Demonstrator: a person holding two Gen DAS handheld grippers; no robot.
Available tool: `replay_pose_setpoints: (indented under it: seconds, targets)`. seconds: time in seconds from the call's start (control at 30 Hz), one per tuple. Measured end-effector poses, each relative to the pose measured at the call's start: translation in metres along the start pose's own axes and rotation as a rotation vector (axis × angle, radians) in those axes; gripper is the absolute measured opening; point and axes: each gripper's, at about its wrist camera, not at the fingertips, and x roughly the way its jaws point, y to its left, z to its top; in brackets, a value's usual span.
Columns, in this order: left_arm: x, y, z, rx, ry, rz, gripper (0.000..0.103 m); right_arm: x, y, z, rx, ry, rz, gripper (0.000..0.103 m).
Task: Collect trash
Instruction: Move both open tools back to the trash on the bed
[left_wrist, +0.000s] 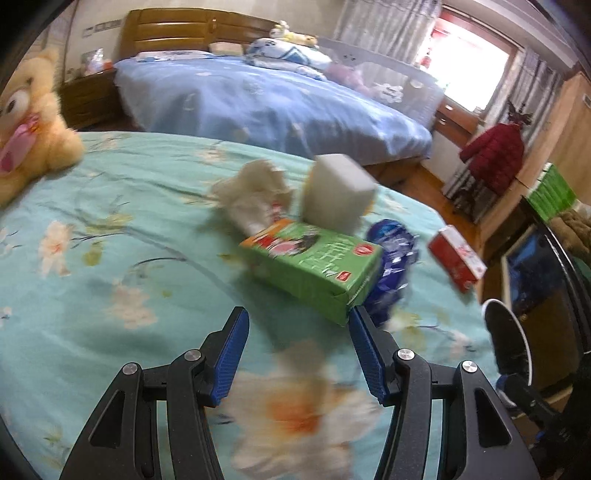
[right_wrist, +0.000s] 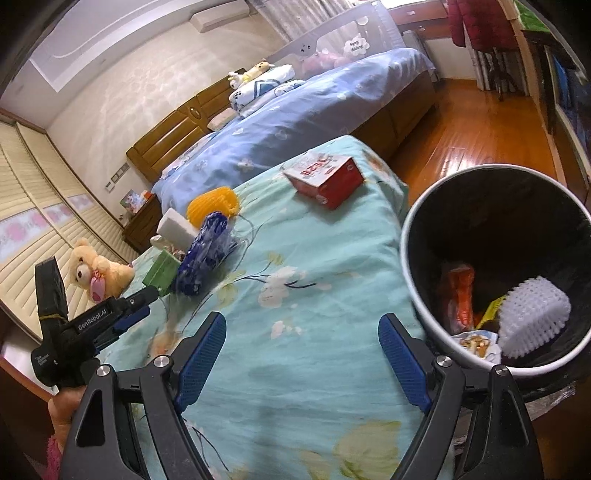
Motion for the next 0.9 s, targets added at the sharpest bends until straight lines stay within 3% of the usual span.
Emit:
replay_pose_setpoints:
  seconds: [0.17, 0.27, 0.33, 0.43, 0.53, 0.7, 0.8, 0.83, 0.9]
  targets:
    - [-0.005, 0.023, -0.01, -0.013, 0.013, 0.053, 0.056, 0.011, 0.013, -0.001, -0.016, 0.017, 0.02, 0.086]
    - [-0.008, 0.027, -0.012, -0.013, 0.021, 0.047, 0.056, 0.018, 0.02, -0.001, -0.021, 0.026, 0.029, 0.086]
    - [-0.01, 0.023, -0.013, -0.003, 0.025, 0.023, 0.057, 0.021, 0.024, -0.002, -0.024, 0.028, 0.035, 0.086]
    - [-0.009, 0.007, -0.009, 0.03, 0.015, -0.007, 0.067, 0.025, 0.028, -0.001, -0.028, 0.03, 0.038, 0.086]
    - [-0.003, -0.008, -0.003, 0.064, 0.009, -0.019, 0.067, 0.026, 0.029, 0.0, -0.027, 0.027, 0.034, 0.086]
    - [0.022, -0.022, 0.007, 0.121, 0.03, 0.026, 0.067, 0.026, 0.024, 0.004, -0.01, 0.02, 0.025, 0.086]
    - [0.032, -0.023, 0.009, 0.154, 0.039, 0.055, 0.06, 0.027, 0.025, 0.006, -0.004, 0.017, 0.023, 0.086]
    - [0.032, -0.022, 0.009, 0.163, 0.041, 0.05, 0.051, 0.028, 0.027, 0.006, -0.006, 0.016, 0.023, 0.086]
    - [0.032, -0.019, 0.008, 0.169, 0.033, 0.037, 0.051, 0.03, 0.033, 0.007, -0.018, 0.013, 0.02, 0.086]
